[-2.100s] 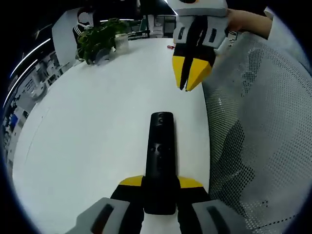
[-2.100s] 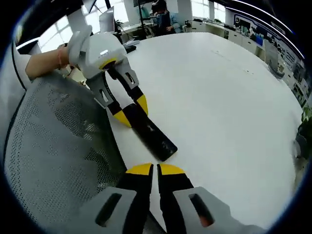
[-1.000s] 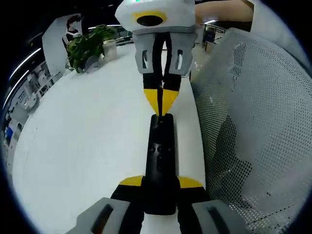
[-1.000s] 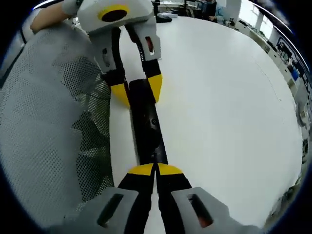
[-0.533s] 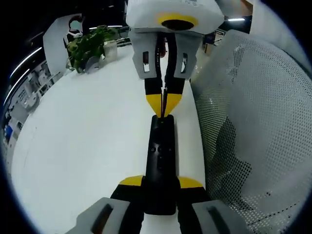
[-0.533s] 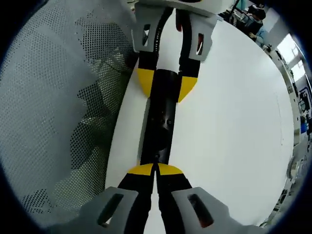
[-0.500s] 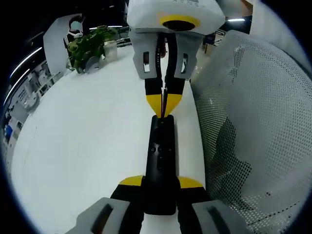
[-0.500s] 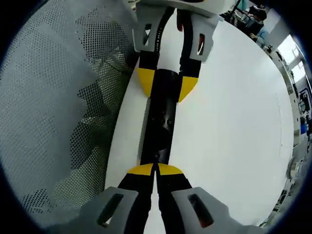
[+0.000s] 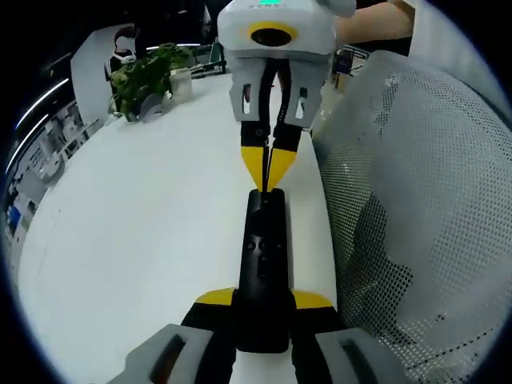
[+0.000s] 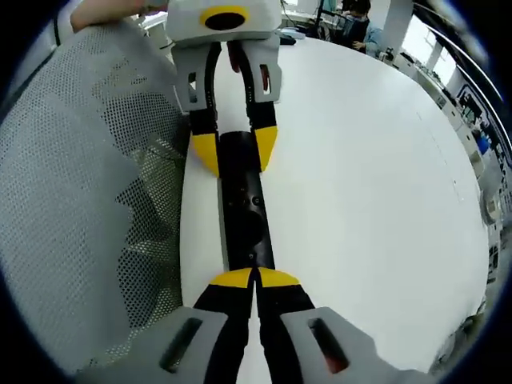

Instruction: Press the specified remote control buttons in sequence, fully releasing each button before pressing the next.

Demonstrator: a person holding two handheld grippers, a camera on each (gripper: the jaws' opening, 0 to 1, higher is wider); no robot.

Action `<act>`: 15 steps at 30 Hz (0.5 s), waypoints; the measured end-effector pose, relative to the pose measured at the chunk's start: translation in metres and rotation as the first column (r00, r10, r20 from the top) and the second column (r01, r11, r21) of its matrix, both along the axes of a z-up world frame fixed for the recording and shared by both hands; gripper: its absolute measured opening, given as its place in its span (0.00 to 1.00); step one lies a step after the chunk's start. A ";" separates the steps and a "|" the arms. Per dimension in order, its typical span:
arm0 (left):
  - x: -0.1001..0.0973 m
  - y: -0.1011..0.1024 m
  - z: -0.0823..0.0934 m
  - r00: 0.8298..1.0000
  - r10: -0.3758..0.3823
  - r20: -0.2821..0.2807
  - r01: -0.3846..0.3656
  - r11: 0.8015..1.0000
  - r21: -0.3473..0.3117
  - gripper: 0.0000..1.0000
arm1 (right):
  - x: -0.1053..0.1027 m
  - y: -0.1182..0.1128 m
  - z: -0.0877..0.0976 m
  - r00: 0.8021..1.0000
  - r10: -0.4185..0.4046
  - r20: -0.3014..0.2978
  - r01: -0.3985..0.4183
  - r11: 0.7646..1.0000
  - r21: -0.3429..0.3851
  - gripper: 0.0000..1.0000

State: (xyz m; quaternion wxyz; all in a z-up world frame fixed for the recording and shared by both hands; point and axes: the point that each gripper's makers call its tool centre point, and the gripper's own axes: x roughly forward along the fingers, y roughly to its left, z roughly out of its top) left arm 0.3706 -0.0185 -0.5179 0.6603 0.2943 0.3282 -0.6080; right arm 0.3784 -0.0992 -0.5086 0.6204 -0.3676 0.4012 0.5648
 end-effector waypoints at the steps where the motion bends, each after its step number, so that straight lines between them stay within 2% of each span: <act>1: 0.000 0.000 0.000 1.000 0.001 0.000 -0.001 1.000 0.000 0.24 | 0.001 0.001 0.000 1.000 -0.008 -0.006 0.008 1.000 0.005 0.00; 15: 0.000 0.000 0.000 1.000 0.005 -0.003 -0.005 1.000 0.002 0.24 | -0.002 0.013 0.000 0.999 0.047 0.002 -0.047 0.999 -0.004 0.00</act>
